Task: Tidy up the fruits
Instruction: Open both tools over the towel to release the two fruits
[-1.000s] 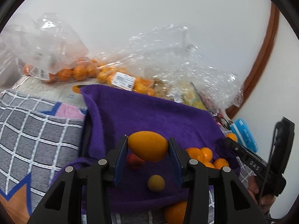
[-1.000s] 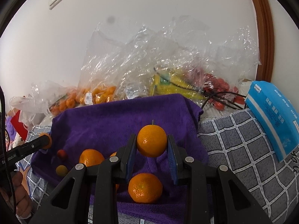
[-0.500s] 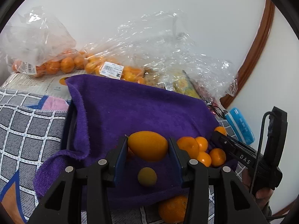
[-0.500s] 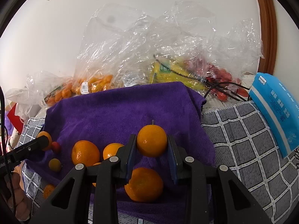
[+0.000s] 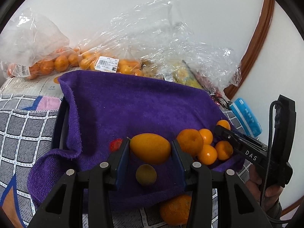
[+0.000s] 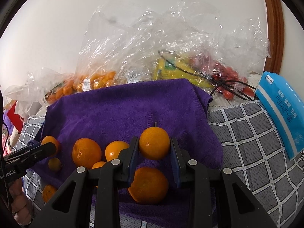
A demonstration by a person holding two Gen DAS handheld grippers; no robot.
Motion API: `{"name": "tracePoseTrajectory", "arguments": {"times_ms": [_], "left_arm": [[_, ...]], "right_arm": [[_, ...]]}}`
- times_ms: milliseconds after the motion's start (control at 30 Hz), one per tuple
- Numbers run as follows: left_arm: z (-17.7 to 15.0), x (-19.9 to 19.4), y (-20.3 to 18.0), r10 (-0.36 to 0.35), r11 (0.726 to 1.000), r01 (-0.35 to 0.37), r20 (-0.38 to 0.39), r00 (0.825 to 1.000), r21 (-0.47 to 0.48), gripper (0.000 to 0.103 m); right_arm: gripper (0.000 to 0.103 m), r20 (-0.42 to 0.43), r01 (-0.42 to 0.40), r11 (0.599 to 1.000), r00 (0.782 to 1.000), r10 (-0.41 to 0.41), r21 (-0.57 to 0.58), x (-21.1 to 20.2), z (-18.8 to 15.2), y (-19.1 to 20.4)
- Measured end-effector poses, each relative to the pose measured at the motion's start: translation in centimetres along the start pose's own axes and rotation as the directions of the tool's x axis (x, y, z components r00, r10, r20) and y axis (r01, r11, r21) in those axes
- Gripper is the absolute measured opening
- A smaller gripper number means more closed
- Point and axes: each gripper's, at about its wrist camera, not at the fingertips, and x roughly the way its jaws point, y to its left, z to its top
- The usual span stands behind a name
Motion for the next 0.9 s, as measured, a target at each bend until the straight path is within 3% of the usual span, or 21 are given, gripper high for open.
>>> {"name": "tracePoseTrajectory", "arguments": {"times_ms": [267, 600, 900], "left_arm": [[0.1, -0.1, 0.1, 0.004, 1.0, -0.004, 0.006, 1.0, -0.005, 0.045], [0.3, -0.9, 0.5, 0.025, 0.999, -0.024, 0.042, 0.999, -0.031, 0.049], [0.2, -2.3, -0.6, 0.054, 0.998, -0.056, 0.11, 0.992, 0.007, 0.049]], "right_arm": [[0.033, 0.012, -0.002, 1.0, 1.0, 0.002, -0.007, -0.3, 0.0, 0.2], [0.056, 0.083, -0.012, 1.0, 0.996, 0.014, -0.02, -2.1, 0.3, 0.8], [0.056, 0.146, -0.014, 0.999, 0.989, 0.02, -0.039, -4.7, 0.4, 2.0]]}}
